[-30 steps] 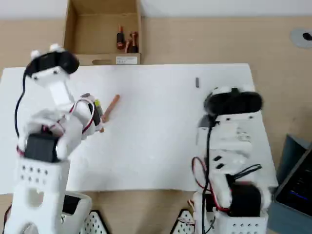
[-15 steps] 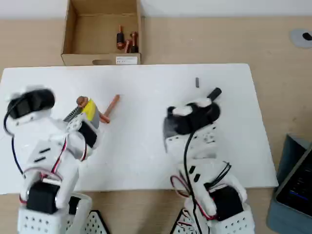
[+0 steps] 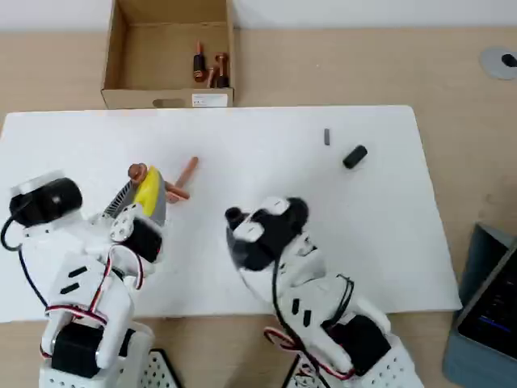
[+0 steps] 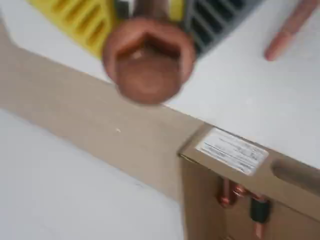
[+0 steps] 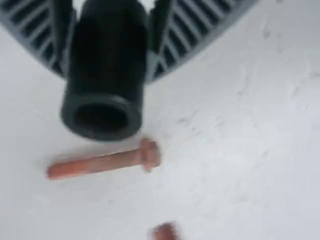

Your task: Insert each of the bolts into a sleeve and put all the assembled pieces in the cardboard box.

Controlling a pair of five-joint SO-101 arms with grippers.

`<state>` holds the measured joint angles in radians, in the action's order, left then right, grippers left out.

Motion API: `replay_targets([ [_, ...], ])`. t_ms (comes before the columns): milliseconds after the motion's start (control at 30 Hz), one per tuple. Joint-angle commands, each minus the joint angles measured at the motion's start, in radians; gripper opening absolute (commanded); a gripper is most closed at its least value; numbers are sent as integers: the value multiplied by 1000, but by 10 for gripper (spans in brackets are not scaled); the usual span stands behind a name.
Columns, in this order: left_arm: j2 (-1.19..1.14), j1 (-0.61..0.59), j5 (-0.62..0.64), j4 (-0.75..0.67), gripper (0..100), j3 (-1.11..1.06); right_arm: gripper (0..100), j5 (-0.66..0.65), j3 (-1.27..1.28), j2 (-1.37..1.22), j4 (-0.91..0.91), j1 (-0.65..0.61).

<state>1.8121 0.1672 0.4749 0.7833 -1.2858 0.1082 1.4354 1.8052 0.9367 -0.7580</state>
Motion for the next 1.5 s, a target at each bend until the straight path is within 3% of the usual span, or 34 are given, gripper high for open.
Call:
replay_targets([
  [0, 15, 63, 32, -20, 3, 72, 9, -61, 15, 94, -31, -19],
  [300, 15, 229, 31, -18, 3, 89, 9, -192, 56, 143, -31, -36],
  [500, 12, 273, -8, 58, 3, 138, 9, -196, 56, 165, -31, -31],
  [667, 12, 264, -6, 141, 3, 163, 9, -196, 53, 170, -35, -31],
  [933, 12, 262, -2, 132, 3, 133, 9, -270, 47, 170, -89, -35],
  [1200, 13, 207, -9, 15, 3, 71, 9, -272, 31, 170, -83, -36],
  [1467, 13, 227, -41, 78, 2, 72, 9, -272, 30, 170, -83, -36],
])
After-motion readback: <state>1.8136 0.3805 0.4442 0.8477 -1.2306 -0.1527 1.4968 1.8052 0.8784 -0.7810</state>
